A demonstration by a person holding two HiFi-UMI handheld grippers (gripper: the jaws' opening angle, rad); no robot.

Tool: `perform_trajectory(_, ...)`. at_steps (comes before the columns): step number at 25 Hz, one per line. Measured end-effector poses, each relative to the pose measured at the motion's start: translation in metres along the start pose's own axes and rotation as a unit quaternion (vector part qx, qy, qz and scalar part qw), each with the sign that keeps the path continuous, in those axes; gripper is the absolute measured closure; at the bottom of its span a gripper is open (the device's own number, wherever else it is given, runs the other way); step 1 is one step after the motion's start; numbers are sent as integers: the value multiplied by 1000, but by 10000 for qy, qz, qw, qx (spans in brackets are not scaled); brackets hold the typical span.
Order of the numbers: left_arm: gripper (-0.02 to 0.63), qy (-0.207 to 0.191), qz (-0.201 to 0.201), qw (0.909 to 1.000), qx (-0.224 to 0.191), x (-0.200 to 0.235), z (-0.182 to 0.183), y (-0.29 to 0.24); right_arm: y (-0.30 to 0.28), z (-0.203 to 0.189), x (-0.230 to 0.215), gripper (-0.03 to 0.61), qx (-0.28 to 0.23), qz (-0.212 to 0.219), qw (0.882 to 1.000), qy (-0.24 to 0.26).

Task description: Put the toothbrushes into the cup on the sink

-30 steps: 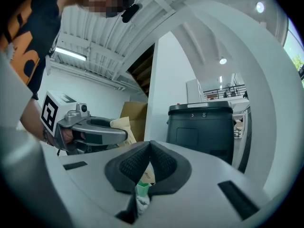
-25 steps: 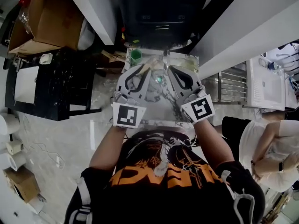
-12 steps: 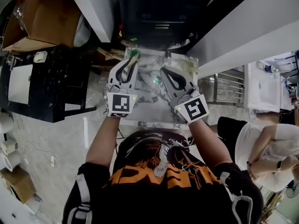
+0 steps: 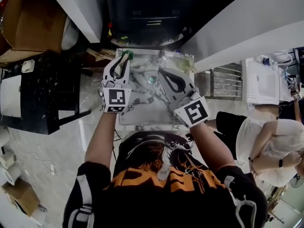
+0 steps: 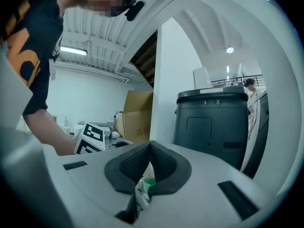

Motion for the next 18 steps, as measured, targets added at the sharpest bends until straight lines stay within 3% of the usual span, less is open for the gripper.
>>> perform_trajectory(7,523,-30,-67,9999,85,-6,-10,-14,3,-11,-11,565,51,-96,9999,-75)
perform_trajectory(12,454,-48,-96,9999,10,-7,-6,-14,2,-13,-12,565,30,-67,9999,-74)
perform_trajectory(18,446,-90,-174,9997,-132,-9,8,-9,3,-6,-10,565,-22,-42,10000,-51)
Point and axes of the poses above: the fingertips, and each gripper's own axes: y backward along the fingers, x to its left, z out of its top, the point moved 3 cm from there along y, backward along the fingers, and after that the axes turned 1 degree about -z, right-handed, at the moved point
